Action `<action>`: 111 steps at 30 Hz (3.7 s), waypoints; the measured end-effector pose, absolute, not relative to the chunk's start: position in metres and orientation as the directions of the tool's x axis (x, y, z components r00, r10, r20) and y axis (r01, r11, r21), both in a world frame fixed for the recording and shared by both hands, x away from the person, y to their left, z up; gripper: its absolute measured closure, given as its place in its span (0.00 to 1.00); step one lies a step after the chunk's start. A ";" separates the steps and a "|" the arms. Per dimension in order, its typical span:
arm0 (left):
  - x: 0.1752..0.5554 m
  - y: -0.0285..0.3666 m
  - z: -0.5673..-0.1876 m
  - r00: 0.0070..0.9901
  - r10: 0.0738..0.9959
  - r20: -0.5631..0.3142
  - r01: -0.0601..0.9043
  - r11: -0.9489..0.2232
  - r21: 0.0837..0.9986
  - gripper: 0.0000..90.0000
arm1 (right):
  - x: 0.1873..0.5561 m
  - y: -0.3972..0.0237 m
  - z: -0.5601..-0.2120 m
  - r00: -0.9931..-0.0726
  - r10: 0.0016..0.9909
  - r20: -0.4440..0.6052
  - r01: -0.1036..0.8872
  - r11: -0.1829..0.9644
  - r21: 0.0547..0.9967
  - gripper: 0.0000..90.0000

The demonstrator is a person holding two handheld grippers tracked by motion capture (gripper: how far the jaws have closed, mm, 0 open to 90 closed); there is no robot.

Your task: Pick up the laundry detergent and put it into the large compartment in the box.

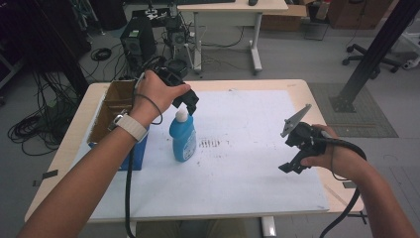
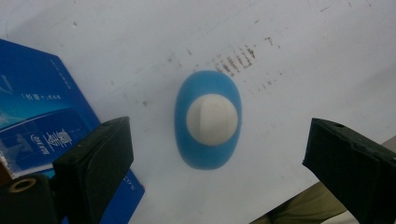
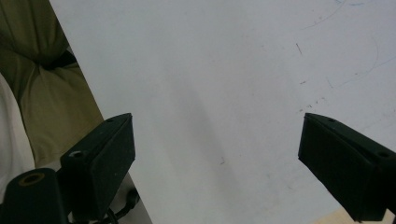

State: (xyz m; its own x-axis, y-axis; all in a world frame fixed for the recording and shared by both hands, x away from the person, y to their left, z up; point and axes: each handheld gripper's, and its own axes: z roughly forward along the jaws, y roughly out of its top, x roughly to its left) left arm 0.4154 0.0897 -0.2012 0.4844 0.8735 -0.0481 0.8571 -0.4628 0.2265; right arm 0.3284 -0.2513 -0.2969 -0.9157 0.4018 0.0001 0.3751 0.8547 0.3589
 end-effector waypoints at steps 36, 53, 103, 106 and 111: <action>0.421 0.087 -0.246 0.472 0.879 -0.060 0.868 -0.453 0.201 0.09 | 0.330 -0.249 -0.302 -0.917 0.399 0.009 0.376 0.855 0.358 0.12; 0.421 0.083 -0.267 0.462 0.885 -0.063 0.877 -0.444 0.185 0.10 | 0.329 -0.250 -0.304 -0.916 0.402 0.014 0.380 0.853 0.359 0.12; 0.428 0.084 -0.288 0.461 0.886 -0.048 0.877 -0.447 0.178 0.25 | 0.328 -0.255 -0.308 -0.910 0.414 0.023 0.393 0.846 0.361 0.12; 0.428 0.084 -0.288 0.463 0.885 -0.054 0.876 -0.448 0.177 0.28 | 0.328 -0.255 -0.308 -0.910 0.414 0.024 0.394 0.845 0.361 0.12; 0.428 0.085 -0.288 0.465 0.883 -0.055 0.875 -0.450 0.179 0.33 | 0.328 -0.255 -0.309 -0.910 0.414 0.024 0.394 0.845 0.362 0.12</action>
